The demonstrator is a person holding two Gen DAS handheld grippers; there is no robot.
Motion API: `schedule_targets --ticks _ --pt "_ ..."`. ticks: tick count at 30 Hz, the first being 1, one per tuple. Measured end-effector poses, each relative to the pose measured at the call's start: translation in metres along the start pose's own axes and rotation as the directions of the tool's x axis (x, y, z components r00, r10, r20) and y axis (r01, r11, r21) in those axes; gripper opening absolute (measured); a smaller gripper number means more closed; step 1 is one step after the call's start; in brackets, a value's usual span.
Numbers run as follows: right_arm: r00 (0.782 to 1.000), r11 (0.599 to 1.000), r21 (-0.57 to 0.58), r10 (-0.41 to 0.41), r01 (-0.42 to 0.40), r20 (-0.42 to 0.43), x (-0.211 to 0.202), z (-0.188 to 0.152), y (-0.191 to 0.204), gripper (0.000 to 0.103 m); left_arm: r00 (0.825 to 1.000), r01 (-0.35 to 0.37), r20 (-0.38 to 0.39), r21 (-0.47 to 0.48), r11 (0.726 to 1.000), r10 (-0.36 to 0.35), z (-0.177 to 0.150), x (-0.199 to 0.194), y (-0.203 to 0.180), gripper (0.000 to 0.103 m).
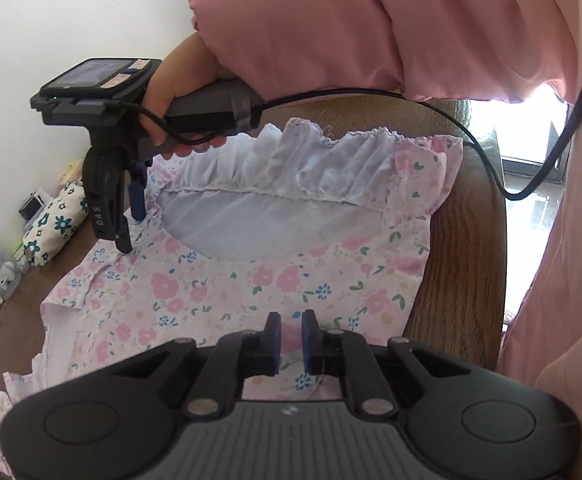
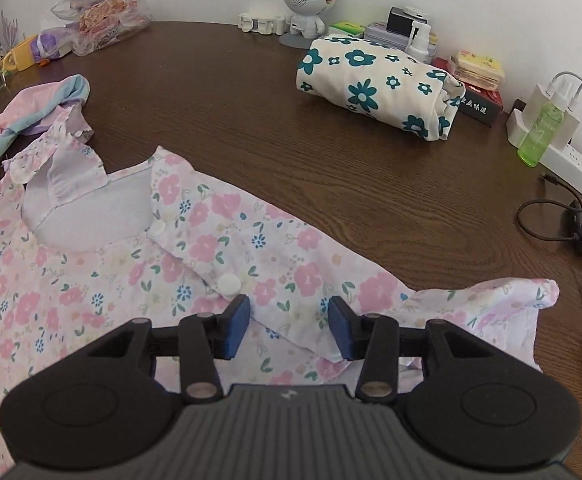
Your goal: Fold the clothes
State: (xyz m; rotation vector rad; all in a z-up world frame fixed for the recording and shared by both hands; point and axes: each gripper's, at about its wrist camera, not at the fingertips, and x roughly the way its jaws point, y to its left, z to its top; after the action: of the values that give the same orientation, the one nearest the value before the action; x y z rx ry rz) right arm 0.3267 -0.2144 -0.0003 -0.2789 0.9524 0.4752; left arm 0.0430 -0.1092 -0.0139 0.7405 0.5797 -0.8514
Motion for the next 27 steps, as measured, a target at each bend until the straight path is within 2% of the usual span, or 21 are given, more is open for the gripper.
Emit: schedule_targets --ticks 1,8,10,12,14,15,16,17,18,19,21,22,24,27 --pt "1.000 1.000 0.013 0.005 -0.005 0.000 0.002 0.003 -0.002 0.044 1.000 0.005 0.000 0.001 1.000 -0.005 -0.001 0.000 -0.001 0.000" --pt "1.000 0.997 0.081 -0.010 0.012 -0.025 0.015 0.023 -0.019 0.047 1.000 0.013 -0.011 0.022 1.000 -0.012 0.001 -0.004 -0.004 0.001" --pt "1.000 0.995 0.099 -0.007 0.009 -0.021 0.009 0.026 -0.021 0.047 1.000 0.009 0.008 0.021 1.000 -0.009 0.002 -0.011 -0.002 0.013" --pt "0.998 0.990 0.138 0.021 -0.030 0.067 -0.020 0.021 -0.025 0.049 0.998 -0.017 0.053 -0.006 1.000 0.017 0.003 -0.024 0.004 0.023" --pt "0.990 0.987 0.152 0.028 -0.050 0.140 -0.053 0.008 -0.026 0.058 0.994 -0.069 0.085 -0.057 0.996 0.074 0.000 -0.036 0.013 0.054" --pt "0.985 0.988 0.146 0.018 -0.043 0.171 -0.070 -0.003 -0.024 0.068 0.991 -0.093 0.094 -0.078 0.993 0.100 -0.002 -0.041 0.017 0.060" --pt "0.980 0.989 0.141 0.007 -0.036 0.201 -0.088 -0.013 -0.022 0.078 0.985 -0.126 0.101 -0.107 0.986 0.137 -0.005 -0.046 0.021 0.070" --pt "0.973 0.990 0.137 -0.003 -0.030 0.231 -0.105 -0.024 -0.020 0.081 0.980 -0.154 0.106 -0.132 0.979 0.168 -0.008 -0.052 0.025 0.079" --pt "0.965 0.991 0.132 -0.013 -0.023 0.261 -0.122 -0.035 -0.018 0.087 0.975 -0.178 0.109 -0.155 0.972 0.196 -0.011 -0.057 0.027 0.084" --pt "0.956 0.992 0.128 -0.023 -0.015 0.291 -0.139 -0.045 -0.016 0.093 0.968 -0.207 0.109 -0.182 0.961 0.228 -0.015 -0.063 0.029 0.091" --pt "0.936 0.993 0.120 -0.042 0.000 0.350 -0.174 -0.067 -0.012 0.103 0.952 -0.261 0.100 -0.233 0.937 0.291 -0.023 -0.074 0.031 0.093" --pt "0.931 0.993 0.120 -0.053 0.010 0.361 -0.183 -0.079 -0.008 0.103 0.944 -0.284 0.094 -0.259 0.923 0.317 -0.027 -0.079 0.032 0.096" --pt "0.927 0.990 0.143 -0.065 0.012 0.370 -0.201 -0.112 0.002 0.103 0.926 -0.327 0.067 -0.349 0.878 0.371 -0.039 -0.090 0.034 0.099" --pt "0.927 0.979 0.205 -0.082 0.006 0.366 -0.216 -0.159 0.020 0.103 0.902 -0.376 0.007 -0.481 0.792 0.433 -0.057 -0.103 0.036 0.099"
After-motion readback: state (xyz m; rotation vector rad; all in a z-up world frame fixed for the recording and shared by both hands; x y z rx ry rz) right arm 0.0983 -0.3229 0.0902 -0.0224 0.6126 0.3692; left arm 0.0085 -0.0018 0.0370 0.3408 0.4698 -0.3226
